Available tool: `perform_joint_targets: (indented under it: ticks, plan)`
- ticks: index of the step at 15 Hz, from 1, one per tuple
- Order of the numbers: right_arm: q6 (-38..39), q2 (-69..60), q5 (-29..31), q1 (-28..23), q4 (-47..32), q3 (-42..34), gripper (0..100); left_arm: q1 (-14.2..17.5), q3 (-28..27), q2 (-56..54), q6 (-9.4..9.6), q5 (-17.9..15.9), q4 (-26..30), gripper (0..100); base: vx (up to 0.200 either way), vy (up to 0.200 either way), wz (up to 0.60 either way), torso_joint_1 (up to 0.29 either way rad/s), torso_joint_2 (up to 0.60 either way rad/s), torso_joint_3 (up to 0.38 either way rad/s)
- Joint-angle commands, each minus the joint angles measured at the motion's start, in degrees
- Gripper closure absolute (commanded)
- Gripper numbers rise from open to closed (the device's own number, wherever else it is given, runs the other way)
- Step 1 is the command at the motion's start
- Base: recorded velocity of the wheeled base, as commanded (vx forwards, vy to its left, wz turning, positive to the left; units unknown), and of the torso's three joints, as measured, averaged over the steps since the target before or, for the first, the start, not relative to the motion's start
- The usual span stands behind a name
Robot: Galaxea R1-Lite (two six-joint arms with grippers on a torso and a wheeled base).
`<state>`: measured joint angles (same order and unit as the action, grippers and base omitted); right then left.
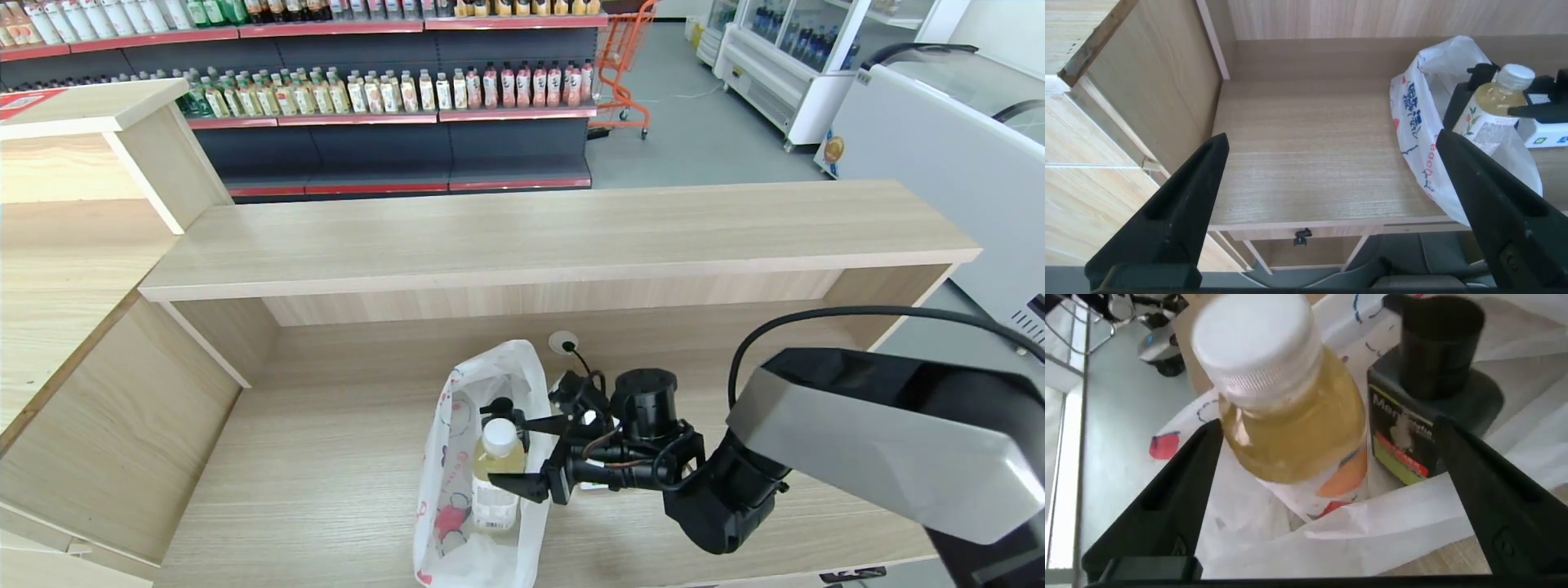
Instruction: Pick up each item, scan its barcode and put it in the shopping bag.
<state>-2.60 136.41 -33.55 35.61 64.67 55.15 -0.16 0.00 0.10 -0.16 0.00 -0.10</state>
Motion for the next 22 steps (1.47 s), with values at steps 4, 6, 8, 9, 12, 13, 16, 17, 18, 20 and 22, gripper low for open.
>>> perform_joint_targets:
  ticks: [4, 6, 8, 9, 12, 13, 16, 17, 18, 20, 22]
  plan:
    - [13.58, -19.17, 0.24, -4.14, -7.81, -7.51, 0, 0.07, 0.00, -0.01, -0.02, 0.00, 0.01, 0, 0.000, 0.000, 0.00, 0.000, 0.00, 0.000]
    - [14.37, -22.24, 0.24, -8.54, -8.42, -11.47, 0, -0.02, 0.00, -0.01, -0.02, 0.00, -0.08, 0, 0.000, 0.000, 0.00, 0.000, 0.00, 0.000]
    - [14.37, -25.67, 0.24, -13.90, -8.60, -14.63, 0, 0.07, 0.00, -0.01, -0.02, 0.00, -0.08, 0, 0.000, 0.000, 0.00, 0.000, 0.00, 0.000]
    - [14.37, -27.96, 0.06, -16.89, -9.30, -16.30, 0, -0.02, 0.00, -0.01, -0.02, 0.00, 0.01, 0, 0.000, 0.000, 0.00, 0.000, 0.00, 0.000]
    - [10.77, -34.90, 0.24, -26.82, -12.82, -18.50, 0, -0.02, 0.00, -0.01, -0.02, 0.00, 0.01, 0, 0.000, 0.000, 0.00, 0.000, 0.00, 0.000]
    - [8.31, -39.38, 0.50, -29.54, -16.51, -18.59, 0, -0.02, 0.00, -0.01, -0.02, 0.00, 0.01, 0, 0.000, 0.000, 0.00, 0.000, 0.00, 0.000]
    - [3.39, -52.74, 15.27, -32.44, -31.98, -21.40, 0, -0.02, 0.00, -0.01, -0.02, 0.00, 0.01, 0, 0.000, 0.000, 0.00, 0.000, 0.00, 0.000]
    - [3.30, -56.26, 20.28, -32.18, -34.79, -23.77, 0, -0.02, 0.00, -0.01, -0.02, 0.00, 0.01, 0, 0.000, 0.000, 0.00, 0.000, 0.00, 0.000]
    - [3.30, -59.60, 22.91, -32.18, -34.88, -27.29, 0, -0.02, 0.00, -0.01, -0.02, 0.00, 0.01, 0, 0.000, 0.000, 0.00, 0.000, 0.00, 0.000]
    - [3.48, -69.09, 25.64, -33.76, -35.14, -35.29, 0, -0.02, 0.00, -0.01, -0.02, 0.00, 0.01, 0, 0.000, 0.000, 0.00, 0.000, 0.00, 0.000]
    - [3.39, -78.93, 29.24, -33.85, -35.14, -43.11, 0, 0.07, 0.00, -0.01, -0.02, 0.00, 0.01, 0, 0.000, 0.000, 0.00, 0.000, 0.00, 0.000]
